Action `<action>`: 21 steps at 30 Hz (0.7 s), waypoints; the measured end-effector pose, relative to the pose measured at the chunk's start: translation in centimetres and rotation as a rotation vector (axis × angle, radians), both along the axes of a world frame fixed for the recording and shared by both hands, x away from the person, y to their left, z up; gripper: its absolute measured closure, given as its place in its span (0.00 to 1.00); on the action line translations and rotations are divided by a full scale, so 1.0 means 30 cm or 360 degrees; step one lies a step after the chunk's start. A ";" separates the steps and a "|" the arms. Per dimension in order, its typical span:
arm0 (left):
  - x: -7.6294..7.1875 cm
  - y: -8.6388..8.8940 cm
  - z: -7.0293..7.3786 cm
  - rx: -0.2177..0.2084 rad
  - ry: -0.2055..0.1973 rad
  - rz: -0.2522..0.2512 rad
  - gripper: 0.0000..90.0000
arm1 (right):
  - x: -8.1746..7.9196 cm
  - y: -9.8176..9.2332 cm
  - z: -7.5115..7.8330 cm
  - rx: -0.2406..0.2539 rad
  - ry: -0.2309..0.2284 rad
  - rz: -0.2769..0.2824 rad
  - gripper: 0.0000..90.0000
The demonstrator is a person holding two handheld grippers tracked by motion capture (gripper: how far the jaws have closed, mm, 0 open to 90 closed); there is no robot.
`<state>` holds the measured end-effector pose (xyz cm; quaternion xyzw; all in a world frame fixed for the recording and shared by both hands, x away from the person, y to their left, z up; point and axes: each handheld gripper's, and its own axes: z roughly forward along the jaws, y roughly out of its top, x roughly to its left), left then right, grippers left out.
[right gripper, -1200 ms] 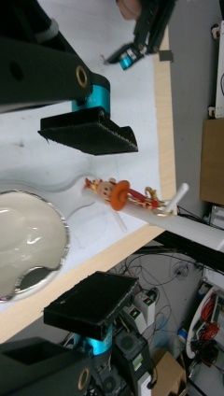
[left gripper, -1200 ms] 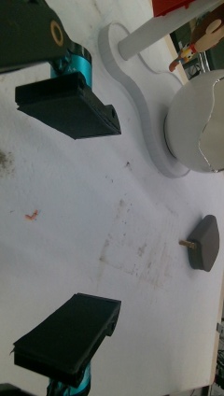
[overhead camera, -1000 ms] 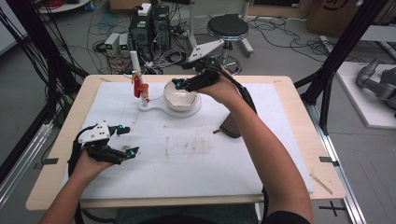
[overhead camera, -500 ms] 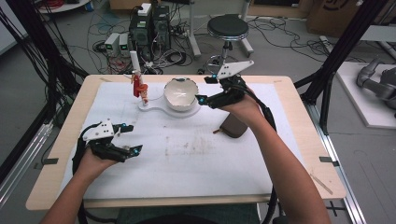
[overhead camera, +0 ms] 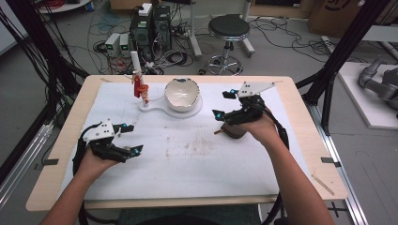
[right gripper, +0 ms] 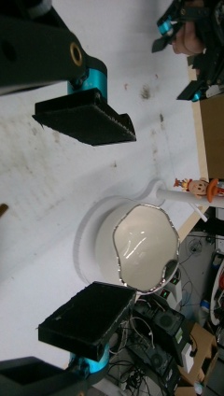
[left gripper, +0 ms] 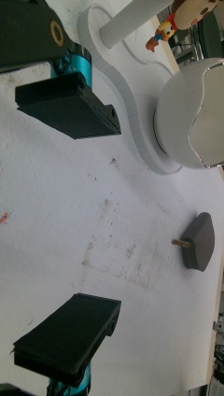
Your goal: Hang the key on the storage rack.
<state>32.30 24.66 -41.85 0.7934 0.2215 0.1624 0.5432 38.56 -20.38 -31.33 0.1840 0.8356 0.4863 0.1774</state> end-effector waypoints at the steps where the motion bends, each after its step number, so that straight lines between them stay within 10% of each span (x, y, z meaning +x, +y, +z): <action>1: 0.001 0.000 0.001 0.0001 -0.0003 0.0004 0.16 | -0.009 -0.008 -0.008 0.0005 0.0004 -0.0002 0.24; 21: 0.013 -0.012 0.003 -0.0012 -0.0012 0.0001 0.16 | -0.120 -0.189 -0.184 0.0080 0.0106 -0.0196 0.23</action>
